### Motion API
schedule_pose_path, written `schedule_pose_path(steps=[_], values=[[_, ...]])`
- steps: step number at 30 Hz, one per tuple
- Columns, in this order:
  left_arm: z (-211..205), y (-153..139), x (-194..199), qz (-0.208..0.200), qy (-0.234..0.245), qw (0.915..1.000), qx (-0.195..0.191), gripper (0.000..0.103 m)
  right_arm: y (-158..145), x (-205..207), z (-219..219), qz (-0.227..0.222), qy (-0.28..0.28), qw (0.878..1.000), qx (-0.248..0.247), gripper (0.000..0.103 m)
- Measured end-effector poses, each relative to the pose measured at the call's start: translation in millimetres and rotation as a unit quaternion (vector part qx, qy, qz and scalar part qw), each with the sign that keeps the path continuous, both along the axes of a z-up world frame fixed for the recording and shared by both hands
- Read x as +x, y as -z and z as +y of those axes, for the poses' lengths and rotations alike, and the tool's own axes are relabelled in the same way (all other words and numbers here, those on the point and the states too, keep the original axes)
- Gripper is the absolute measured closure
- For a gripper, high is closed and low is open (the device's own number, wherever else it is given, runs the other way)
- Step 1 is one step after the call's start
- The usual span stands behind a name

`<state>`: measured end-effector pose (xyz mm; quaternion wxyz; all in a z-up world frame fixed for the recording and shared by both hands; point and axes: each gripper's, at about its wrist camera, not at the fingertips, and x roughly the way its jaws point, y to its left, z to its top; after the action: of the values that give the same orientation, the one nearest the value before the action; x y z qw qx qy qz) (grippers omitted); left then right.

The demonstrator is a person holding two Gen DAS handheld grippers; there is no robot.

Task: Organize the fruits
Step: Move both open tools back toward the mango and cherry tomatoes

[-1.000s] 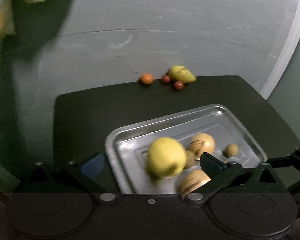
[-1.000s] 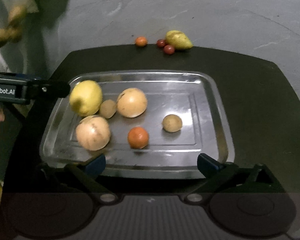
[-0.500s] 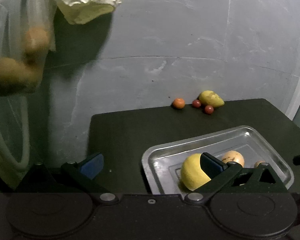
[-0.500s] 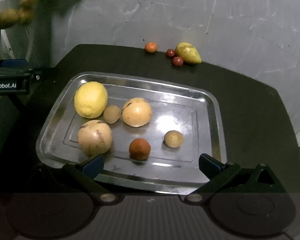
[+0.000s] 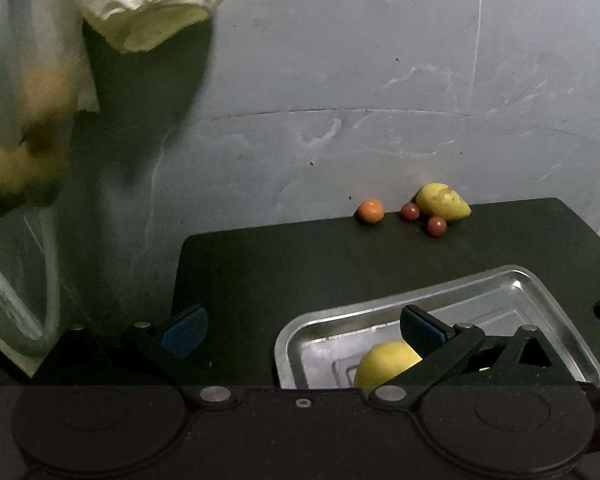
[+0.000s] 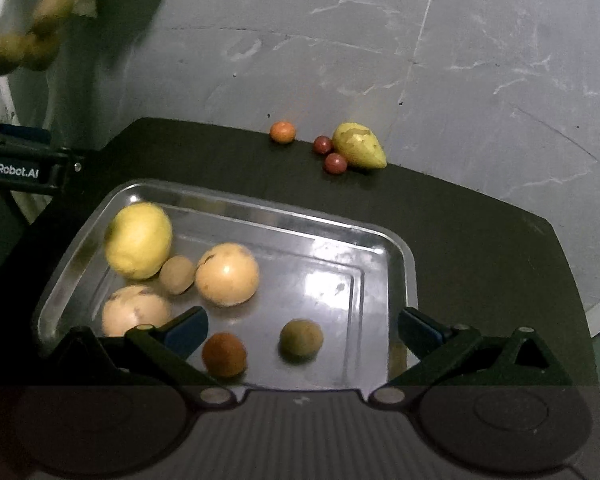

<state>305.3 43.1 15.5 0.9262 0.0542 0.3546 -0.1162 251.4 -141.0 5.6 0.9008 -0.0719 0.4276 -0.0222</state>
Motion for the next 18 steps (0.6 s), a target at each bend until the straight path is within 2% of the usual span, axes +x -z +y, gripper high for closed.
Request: schedule_pose_path(steps=[7, 18], values=[[-22, 3, 19, 0.017, -0.004, 0.9998, 0.012, 0.001, -2, 18, -15, -0.012, -0.005, 1.0, 0.007, 0.0], [-54, 11, 67, 0.045, 0.025, 0.9982, 0.032, 0.001, -3, 57, -47, -0.028, 0.004, 0.999, 0.031, 0.0]])
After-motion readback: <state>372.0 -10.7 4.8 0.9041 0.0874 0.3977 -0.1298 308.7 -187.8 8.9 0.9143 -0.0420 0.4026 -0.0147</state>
